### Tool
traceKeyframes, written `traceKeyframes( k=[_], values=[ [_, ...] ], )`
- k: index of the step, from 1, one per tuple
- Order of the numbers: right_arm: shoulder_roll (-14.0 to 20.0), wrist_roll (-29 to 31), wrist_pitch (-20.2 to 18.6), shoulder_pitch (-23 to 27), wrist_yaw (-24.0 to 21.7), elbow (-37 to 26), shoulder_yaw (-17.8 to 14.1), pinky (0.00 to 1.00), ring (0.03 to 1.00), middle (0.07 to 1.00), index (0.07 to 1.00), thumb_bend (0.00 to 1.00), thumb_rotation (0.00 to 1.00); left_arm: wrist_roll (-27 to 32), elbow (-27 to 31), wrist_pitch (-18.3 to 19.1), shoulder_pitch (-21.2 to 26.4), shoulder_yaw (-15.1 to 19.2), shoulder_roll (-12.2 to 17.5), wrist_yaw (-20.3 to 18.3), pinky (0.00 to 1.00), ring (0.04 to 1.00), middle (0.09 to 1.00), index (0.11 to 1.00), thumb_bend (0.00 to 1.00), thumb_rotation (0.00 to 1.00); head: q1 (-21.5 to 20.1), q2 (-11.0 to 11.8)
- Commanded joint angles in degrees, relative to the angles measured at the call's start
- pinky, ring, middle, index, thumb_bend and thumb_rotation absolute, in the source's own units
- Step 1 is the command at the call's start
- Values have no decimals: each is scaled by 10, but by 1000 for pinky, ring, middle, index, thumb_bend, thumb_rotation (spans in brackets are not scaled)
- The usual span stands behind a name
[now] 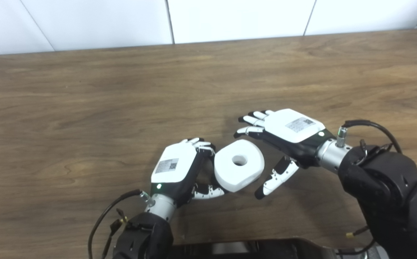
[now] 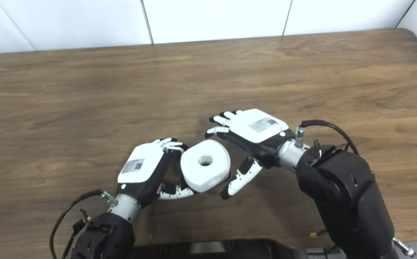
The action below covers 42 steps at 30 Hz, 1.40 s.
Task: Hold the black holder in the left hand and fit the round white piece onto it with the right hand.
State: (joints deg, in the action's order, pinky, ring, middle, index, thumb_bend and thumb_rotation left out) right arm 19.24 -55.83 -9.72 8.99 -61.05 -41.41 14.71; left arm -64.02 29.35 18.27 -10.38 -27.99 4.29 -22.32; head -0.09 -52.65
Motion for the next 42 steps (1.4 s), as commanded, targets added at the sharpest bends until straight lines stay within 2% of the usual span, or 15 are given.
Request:
traceKeyframes(
  k=[1,10,17,18,20,25,30,34,42],
  values=[
    [4,-4,5,18,4,-17,-5,1000,1000,993,886,1000,527,2,-10,3,-3,-4,-17,-15,910,893,801,489,517,46,1,0],
    [-1,-9,1,17,4,-10,-5,1000,1000,991,889,1000,515,11,-15,-2,-4,4,-12,-5,896,882,791,489,518,48,5,2],
    [-7,-10,-4,21,11,-4,-9,1000,1000,988,886,1000,517,20,-3,9,3,19,-8,-38,890,881,796,495,521,63,1,7],
    [-7,-10,-5,21,11,-4,-10,1000,1000,989,887,1000,513,23,-2,9,5,21,-7,-42,889,881,798,581,662,87,4,8],
    [-7,-9,-7,21,11,-3,-13,1000,1000,991,888,1000,507,29,5,15,9,26,-5,-61,893,885,811,682,811,155,9,9],
    [-5,-5,-10,22,12,-3,-16,1000,1000,988,886,1000,510,62,33,43,25,50,1,-126,905,910,854,799,923,232,11,11],
    [-8,-8,-13,22,13,-1,-15,1000,1000,986,885,1000,510,127,63,84,48,85,18,-213,920,949,920,897,983,257,13,12],
    [-10,-4,-15,20,18,0,-17,1000,1000,985,885,1000,508,135,75,86,54,108,22,-243,891,945,925,914,1000,254,14,12],
    [-8,9,-15,16,28,6,-23,1000,1000,983,882,1000,508,136,92,86,64,143,30,-279,866,957,942,939,1000,221,17,15]
  ],
)
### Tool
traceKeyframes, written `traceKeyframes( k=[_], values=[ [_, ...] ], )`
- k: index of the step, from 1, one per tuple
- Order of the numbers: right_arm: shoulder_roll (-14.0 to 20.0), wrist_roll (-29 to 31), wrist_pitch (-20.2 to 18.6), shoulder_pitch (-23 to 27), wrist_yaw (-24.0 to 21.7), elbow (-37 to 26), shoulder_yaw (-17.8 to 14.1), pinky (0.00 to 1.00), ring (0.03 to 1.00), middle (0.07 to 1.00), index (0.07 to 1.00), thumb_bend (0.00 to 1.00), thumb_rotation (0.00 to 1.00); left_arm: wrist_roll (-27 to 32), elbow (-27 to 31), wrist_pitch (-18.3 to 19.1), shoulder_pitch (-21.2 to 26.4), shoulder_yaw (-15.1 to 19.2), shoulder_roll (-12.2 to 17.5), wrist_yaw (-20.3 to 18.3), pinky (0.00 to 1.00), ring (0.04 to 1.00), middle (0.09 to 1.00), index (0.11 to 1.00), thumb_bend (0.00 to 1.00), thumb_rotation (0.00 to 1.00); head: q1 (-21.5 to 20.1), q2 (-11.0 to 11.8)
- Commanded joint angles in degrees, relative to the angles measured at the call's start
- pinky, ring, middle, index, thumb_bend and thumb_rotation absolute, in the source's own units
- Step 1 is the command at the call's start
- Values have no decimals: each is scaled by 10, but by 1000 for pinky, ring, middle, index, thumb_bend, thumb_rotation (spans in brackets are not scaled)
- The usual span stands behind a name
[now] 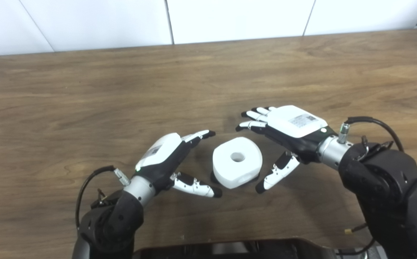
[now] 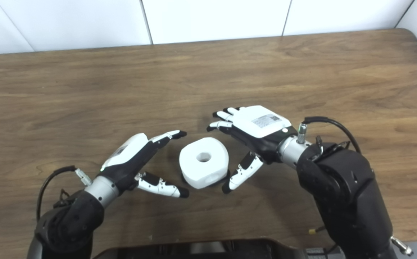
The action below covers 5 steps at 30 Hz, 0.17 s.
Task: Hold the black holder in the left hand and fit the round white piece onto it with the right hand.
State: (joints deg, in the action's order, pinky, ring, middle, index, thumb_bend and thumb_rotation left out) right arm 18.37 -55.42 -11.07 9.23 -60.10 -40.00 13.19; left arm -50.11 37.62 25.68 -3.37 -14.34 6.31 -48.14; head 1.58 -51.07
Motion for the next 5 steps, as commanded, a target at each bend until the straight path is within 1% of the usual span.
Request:
traceKeyframes(
  k=[1,5],
  values=[
    [0,8,-4,15,17,-8,-9,1000,1000,985,885,1000,511,1,12,12,-6,11,12,-22,866,959,945,942,1000,215,1,-1],
    [-2,29,-36,19,4,-8,-22,1000,1000,987,898,1000,522,29,27,12,-9,39,22,-25,862,962,951,943,1000,204,4,1]
  ],
)
